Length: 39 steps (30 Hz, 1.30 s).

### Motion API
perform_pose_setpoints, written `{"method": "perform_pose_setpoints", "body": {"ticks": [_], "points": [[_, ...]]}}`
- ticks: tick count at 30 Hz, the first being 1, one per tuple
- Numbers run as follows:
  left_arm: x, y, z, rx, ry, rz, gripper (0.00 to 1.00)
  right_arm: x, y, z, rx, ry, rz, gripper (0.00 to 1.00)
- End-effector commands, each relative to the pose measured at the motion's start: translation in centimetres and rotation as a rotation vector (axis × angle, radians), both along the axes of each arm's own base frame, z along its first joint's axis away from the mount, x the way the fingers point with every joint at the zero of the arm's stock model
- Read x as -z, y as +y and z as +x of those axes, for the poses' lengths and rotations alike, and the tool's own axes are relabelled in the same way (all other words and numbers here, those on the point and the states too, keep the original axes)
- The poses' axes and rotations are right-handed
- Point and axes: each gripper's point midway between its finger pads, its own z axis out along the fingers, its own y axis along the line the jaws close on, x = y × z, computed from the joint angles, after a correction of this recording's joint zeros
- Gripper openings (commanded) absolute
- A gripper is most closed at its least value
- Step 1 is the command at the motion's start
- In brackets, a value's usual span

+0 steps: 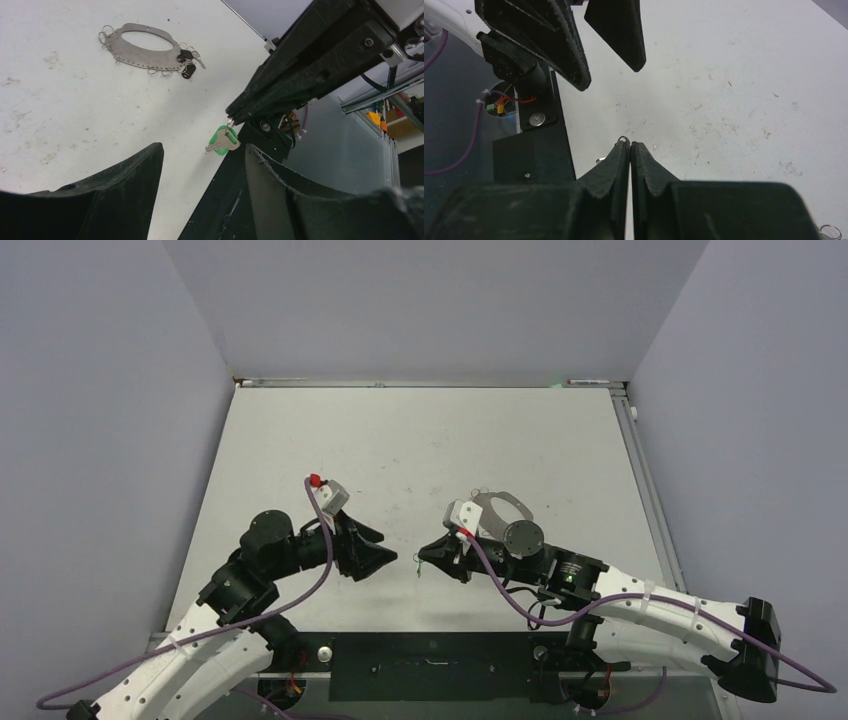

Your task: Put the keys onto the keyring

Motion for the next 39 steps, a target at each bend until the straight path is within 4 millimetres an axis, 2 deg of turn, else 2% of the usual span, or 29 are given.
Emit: {"method": "perform_pose_setpoints", "body": {"ticks": [1, 8, 15, 20, 27, 29, 39], "points": [[-3.7, -1.5, -0.5, 0.048, -0.182, -0.053, 0.57, -2.9, 0.1, -0.7, -0.033, -0.029, 0.078, 0.05], [-4.0, -3.7, -3.4, 0.213, -0.281, -0.058, 0.49, -4.3, 0.2, -2.0, -0.098, -0.024, 0.114, 0.05], [-4.0, -4.1, -4.0, 0.264, -0.361, -0.061, 0.31, -5.7, 0.3, -3.4, -0.171, -0.019, 0.147, 0.05], [-3.3, -4.2, -4.1, 0.281, -0.38, -0.046, 0.31, -6.1, 0.4, -3.8, -0.191, -0.017, 0.157, 0.05], [-2.7, -4.3, -5.3, 0.351, -0.381, -0.062, 0.31, -6.8, 0.5, -4.0, -0.206, -0.018, 0.177, 0.05], [-3.3, -4.4, -5.4, 0.358, -0.406, -0.088, 0.31, -6.8, 0.6, -4.1, -0.21, -0.016, 0.178, 0.05], [-3.0, -4.6, -5.9, 0.388, -0.404, -0.102, 0.3, -7.0, 1.0, -4.3, -0.232, -0.01, 0.186, 0.05]]}}
